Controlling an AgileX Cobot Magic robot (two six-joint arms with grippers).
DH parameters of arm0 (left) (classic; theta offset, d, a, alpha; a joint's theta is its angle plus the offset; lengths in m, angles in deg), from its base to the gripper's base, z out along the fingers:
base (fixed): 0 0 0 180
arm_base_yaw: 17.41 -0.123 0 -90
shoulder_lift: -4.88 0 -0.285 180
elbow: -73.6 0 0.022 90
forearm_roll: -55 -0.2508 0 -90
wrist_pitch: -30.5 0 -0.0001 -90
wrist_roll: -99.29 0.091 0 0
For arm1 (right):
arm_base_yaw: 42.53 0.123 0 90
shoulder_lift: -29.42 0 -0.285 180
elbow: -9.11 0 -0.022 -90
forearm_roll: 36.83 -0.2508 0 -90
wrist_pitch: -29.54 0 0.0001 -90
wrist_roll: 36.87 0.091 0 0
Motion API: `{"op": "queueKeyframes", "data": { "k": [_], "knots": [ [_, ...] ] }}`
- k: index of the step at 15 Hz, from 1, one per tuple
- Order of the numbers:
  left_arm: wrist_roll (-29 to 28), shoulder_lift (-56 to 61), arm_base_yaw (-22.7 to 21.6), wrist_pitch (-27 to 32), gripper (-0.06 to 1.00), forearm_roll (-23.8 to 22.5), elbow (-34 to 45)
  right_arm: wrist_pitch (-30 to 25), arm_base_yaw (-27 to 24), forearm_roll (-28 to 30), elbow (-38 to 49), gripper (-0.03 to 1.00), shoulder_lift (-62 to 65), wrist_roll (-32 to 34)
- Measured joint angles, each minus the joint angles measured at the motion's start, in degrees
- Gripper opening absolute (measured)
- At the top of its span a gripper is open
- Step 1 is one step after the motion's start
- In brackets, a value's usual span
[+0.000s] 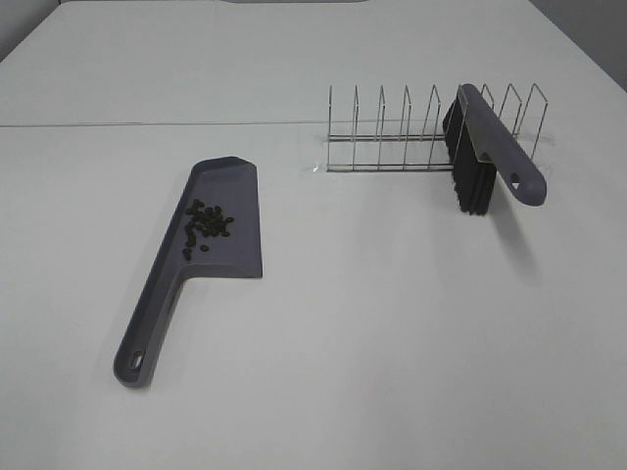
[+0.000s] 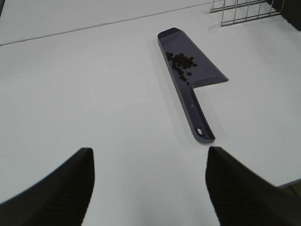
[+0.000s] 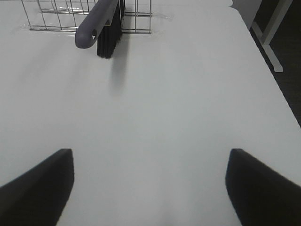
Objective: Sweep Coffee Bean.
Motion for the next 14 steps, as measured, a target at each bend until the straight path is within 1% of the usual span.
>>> {"op": "queueKeyframes", "data": {
  "k": [2, 3, 4, 5, 8, 10, 11, 14],
  "knots": [
    [0.0, 0.0, 0.0, 0.0, 0.65, 0.0, 0.0, 0.0, -0.06, 0.0, 0.0, 0.83, 0.17, 0.0],
    [0.0, 0.0, 0.0, 0.0, 0.65, 0.0, 0.0, 0.0, -3.04, 0.0, 0.0, 0.83, 0.17, 0.0],
    [0.0, 0.0, 0.0, 0.0, 0.65, 0.0, 0.0, 0.0, -4.64, 0.0, 0.0, 0.83, 0.17, 0.0],
    [0.0, 0.0, 0.0, 0.0, 0.65, 0.0, 0.0, 0.0, -5.21, 0.0, 0.0, 0.83, 0.17, 0.0],
    [0.0, 0.06, 0.0, 0.0, 0.65, 0.0, 0.0, 0.0, -3.09, 0.0, 0.0, 0.83, 0.17, 0.0],
    [0.0, 0.06, 1.26, 0.0, 0.65, 0.0, 0.0, 0.0, -1.32, -0.11, 0.0, 0.83, 0.17, 0.0],
    [0.0, 0.06, 1.95, 0.0, 0.65, 0.0, 0.0, 0.0, -1.2, -0.11, 0.0, 0.83, 0.17, 0.0],
    [0.0, 0.06, 2.06, 0.0, 0.65, 0.0, 0.0, 0.0, -1.2, -0.11, 0.0, 0.83, 0.17, 0.0]
  ]
}}
